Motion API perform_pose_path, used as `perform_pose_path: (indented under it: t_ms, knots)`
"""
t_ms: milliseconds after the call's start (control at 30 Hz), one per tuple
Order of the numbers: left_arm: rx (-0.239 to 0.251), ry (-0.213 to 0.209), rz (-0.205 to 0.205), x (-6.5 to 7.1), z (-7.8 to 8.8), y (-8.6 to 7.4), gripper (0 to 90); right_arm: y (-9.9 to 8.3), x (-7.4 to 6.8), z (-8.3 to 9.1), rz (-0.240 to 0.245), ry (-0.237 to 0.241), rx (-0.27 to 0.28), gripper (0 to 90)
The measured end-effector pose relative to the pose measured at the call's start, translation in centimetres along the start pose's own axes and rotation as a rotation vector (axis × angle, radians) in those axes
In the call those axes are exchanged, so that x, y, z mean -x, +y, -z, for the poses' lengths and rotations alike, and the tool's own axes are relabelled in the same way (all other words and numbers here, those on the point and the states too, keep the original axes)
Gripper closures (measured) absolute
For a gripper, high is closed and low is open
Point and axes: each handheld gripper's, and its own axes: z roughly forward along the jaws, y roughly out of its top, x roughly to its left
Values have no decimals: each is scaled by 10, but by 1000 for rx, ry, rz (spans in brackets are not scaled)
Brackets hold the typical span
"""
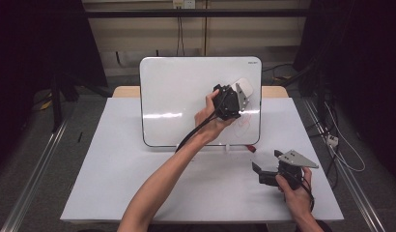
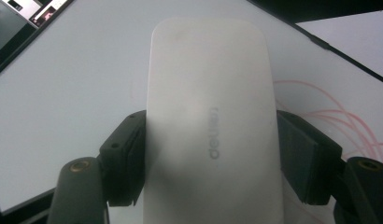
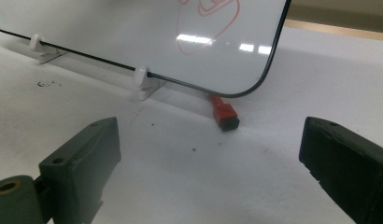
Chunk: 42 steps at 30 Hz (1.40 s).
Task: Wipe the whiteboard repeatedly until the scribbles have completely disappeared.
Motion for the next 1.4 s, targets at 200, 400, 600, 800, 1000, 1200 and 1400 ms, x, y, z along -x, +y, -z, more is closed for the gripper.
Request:
perform_pose_path:
  t_ms: [200,400,600,800,1000,1200,1400]
  knots:
    - [14,-8,-16,12,3,-6,311,0,0,0,0,3,1,55]
    - [-2,-38,-23,5,0,-2,310,0,0,0,4,4,-3,55]
    - [-2,-25,-11,-11,-2,7,311,0,0,0,1,2,-2,56]
    - [0,-9,26,-24,-4,13,311,0,1,0,-2,6,-1,55]
    - [4,20,-11,-17,-4,12,311,0,0,0,0,4,-3,55]
    - [2,10,-35,-8,-4,9,311,0,0,0,-2,3,-4,56]
    - [12,-14,-72,5,-1,2,311,0,0,0,0,4,-3,56]
